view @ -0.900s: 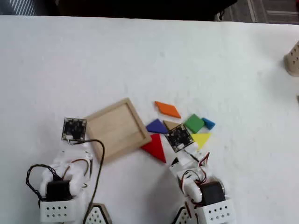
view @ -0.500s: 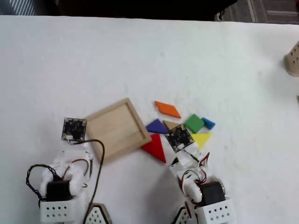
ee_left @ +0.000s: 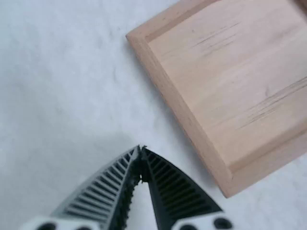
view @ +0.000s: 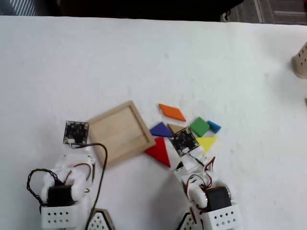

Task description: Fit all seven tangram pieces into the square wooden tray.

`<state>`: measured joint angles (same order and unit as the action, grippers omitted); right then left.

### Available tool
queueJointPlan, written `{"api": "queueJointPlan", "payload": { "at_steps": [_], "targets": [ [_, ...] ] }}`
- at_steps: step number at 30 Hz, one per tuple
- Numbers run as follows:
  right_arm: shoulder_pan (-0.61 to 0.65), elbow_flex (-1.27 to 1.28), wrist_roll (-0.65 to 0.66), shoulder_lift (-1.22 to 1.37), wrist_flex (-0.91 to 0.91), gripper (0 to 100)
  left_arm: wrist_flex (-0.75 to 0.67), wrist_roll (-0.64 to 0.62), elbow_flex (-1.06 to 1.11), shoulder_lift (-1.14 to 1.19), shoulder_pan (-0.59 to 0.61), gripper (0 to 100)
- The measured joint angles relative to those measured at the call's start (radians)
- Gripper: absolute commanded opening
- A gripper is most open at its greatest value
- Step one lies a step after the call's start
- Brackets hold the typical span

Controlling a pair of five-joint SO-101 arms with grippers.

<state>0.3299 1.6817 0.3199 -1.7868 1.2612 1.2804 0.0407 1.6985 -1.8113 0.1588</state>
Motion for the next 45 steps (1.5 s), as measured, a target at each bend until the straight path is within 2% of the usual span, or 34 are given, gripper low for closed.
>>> {"api": "queueJointPlan", "payload": {
  "at_steps": [45],
  "targets": [
    [0.018, 0.000, 0.002, 0.000, 0.000, 2.1, -0.015, 0.000, -0.002, 0.000, 0.000, 2]
  ]
}}
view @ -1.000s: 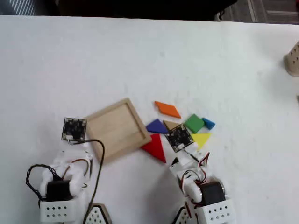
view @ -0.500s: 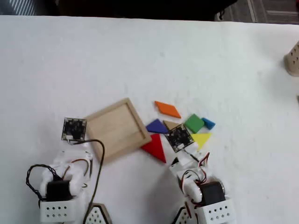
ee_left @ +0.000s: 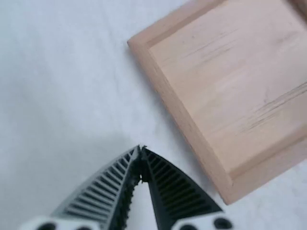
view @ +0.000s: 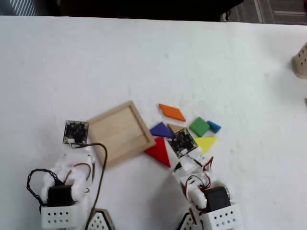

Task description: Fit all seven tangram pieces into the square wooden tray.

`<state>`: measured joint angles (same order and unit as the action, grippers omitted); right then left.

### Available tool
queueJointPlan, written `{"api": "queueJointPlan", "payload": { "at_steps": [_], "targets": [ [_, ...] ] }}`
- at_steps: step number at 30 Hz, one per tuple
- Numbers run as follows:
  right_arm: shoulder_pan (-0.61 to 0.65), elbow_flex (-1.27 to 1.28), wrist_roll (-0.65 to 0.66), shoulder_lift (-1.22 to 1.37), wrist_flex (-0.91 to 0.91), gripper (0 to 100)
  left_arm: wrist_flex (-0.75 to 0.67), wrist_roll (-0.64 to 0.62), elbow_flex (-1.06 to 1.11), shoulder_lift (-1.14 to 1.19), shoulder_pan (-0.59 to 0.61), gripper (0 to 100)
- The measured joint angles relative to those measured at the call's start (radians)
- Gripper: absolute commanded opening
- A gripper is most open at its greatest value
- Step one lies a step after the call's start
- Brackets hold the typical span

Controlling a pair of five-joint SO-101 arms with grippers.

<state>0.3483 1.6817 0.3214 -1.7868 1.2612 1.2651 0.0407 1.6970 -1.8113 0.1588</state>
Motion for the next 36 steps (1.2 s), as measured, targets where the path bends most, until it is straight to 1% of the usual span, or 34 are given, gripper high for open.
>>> {"api": "queueJointPlan", "payload": {
  "at_steps": [3, 6, 11, 13, 15, 17, 19, 23, 29, 32, 36],
  "targets": [
    [-0.071, 0.000, 0.000, 0.000, -0.006, 2.1, -0.074, 0.000, 0.000, 0.000, 0.000, 2],
    [-0.140, -0.008, -0.002, 0.000, -0.049, 2.1, -0.166, 0.000, -0.003, 0.000, 0.000, 2],
    [-0.172, -0.008, -0.002, 0.000, -0.094, 2.2, -0.270, 0.000, -0.003, 0.000, 0.000, 3],
    [-0.170, -0.006, -0.002, 0.000, -0.094, 2.2, -0.276, 0.000, -0.003, 0.000, 0.000, 7],
    [-0.173, 0.000, -0.002, 0.000, -0.100, 2.2, -0.273, -0.006, -0.012, 0.000, 0.000, 15],
    [-0.173, 0.000, -0.002, 0.000, -0.103, 2.2, -0.253, -0.058, -0.032, -0.002, 0.000, 23],
    [-0.173, 0.000, -0.002, 0.000, -0.103, 2.2, -0.216, -0.103, -0.066, -0.002, 0.000, 28],
    [-0.173, 0.000, -0.002, 0.000, -0.103, 2.2, -0.163, -0.150, -0.106, -0.002, 0.000, 24],
    [-0.173, 0.000, -0.002, 0.000, -0.103, 2.2, -0.163, -0.155, -0.147, 0.031, 0.000, 21],
    [-0.173, 0.000, -0.002, 0.000, -0.103, 2.2, -0.176, -0.161, -0.235, 0.175, 0.000, 21],
    [-0.173, 0.000, -0.002, 0.000, -0.103, 2.2, -0.178, -0.166, -0.414, 0.445, 0.000, 21]
  ]
}}
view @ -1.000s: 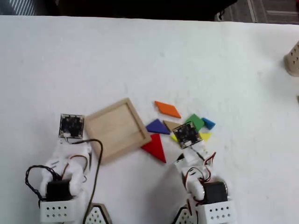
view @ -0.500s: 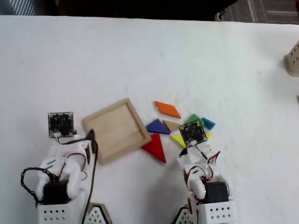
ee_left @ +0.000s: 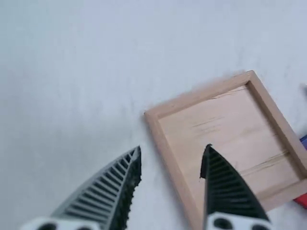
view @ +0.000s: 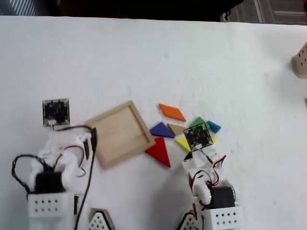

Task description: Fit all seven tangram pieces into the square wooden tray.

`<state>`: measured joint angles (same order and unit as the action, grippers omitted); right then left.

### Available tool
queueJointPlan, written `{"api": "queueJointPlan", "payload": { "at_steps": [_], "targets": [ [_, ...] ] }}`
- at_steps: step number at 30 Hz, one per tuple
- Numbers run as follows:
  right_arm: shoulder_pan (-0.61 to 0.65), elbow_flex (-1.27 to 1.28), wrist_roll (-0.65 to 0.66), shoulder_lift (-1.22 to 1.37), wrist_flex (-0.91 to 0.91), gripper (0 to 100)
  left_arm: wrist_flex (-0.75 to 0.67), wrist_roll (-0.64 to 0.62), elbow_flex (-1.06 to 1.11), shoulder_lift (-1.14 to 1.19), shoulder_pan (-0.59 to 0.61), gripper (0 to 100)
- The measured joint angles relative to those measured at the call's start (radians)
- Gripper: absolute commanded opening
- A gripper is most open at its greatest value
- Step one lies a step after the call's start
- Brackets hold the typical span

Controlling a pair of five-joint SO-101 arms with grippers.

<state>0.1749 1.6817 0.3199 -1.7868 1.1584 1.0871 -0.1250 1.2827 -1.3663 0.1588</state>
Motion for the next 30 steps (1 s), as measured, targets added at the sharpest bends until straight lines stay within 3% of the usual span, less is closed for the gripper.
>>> {"api": "queueJointPlan", "payload": {
  "at_steps": [6, 11, 17, 30],
  "targets": [
    [0.000, 0.000, 0.000, 0.000, 0.000, 2.2, -0.023, -0.083, -0.175, 0.430, -0.002, 21],
    [0.000, 0.000, 0.002, 0.000, 0.005, 2.2, -0.157, -0.218, -0.219, 0.735, -0.002, 21],
    [0.000, 0.000, 0.002, 0.000, 0.006, 2.2, -0.285, -0.252, -0.252, 1.056, -0.002, 21],
    [0.000, 0.000, 0.002, 0.000, 0.006, 2.2, -0.282, -0.256, -0.531, 1.358, 0.104, 21]
  ]
}}
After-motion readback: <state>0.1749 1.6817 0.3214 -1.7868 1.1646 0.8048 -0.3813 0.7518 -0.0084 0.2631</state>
